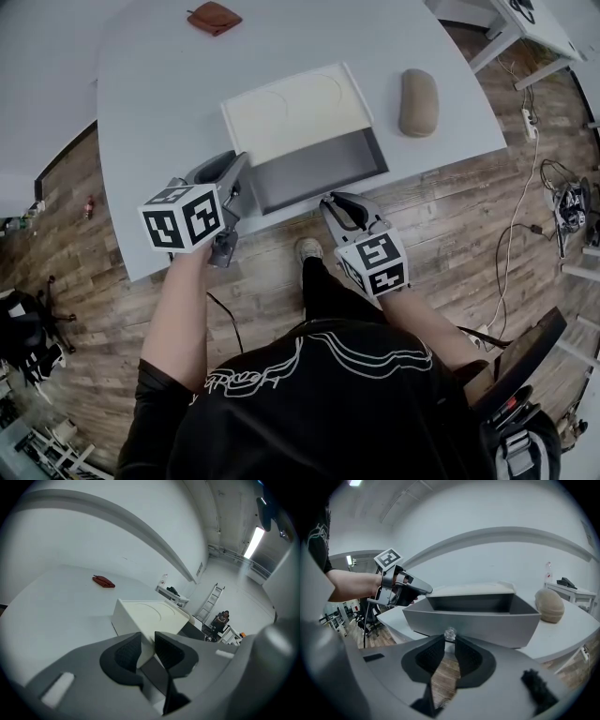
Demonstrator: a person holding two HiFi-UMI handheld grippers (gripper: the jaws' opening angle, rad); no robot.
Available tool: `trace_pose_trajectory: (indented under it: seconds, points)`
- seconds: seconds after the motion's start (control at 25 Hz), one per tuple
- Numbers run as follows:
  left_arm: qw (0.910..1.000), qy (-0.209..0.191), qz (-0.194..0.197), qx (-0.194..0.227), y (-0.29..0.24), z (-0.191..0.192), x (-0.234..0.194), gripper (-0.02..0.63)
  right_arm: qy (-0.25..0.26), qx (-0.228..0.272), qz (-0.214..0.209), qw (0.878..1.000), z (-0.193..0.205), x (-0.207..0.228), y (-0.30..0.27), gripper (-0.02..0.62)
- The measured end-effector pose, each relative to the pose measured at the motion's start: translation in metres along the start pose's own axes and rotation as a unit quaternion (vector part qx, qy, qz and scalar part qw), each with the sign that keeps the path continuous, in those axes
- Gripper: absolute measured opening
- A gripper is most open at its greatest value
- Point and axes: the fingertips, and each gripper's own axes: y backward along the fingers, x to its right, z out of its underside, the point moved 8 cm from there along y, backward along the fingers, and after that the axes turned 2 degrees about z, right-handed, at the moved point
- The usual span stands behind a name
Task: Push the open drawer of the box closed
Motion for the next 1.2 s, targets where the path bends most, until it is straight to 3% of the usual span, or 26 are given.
trace_pose_trajectory:
  seconds: [0.52, 0.8, 1.0, 1.2]
  points:
    - [0.9998, -0.002, 0.018, -0.009, -0.002, -0.001, -0.002, 0.100, -0.003, -0.012, 0.005, 1.000, -0.025, 0.015, -0.030, 0.074]
    - [0.9995, -0.002, 0.030, -0.006, 0.000, 0.000, -0.004, 0.101, -0.022, -0.055, 0.011, 0.998, -0.034, 0.017, -0.040, 0.074]
    - [0.9993, -0.003, 0.036, -0.010, -0.004, -0.001, -0.004, 0.103, 0.005, -0.088, 0.026, 0.996, -0.043, 0.021, -0.047, 0.074]
    - [0.9991, -0.003, 0.040, -0.013, -0.004, 0.000, -0.002, 0.104, -0.002, -0.100, 0.029, 0.995, -0.050, 0.025, -0.054, 0.074]
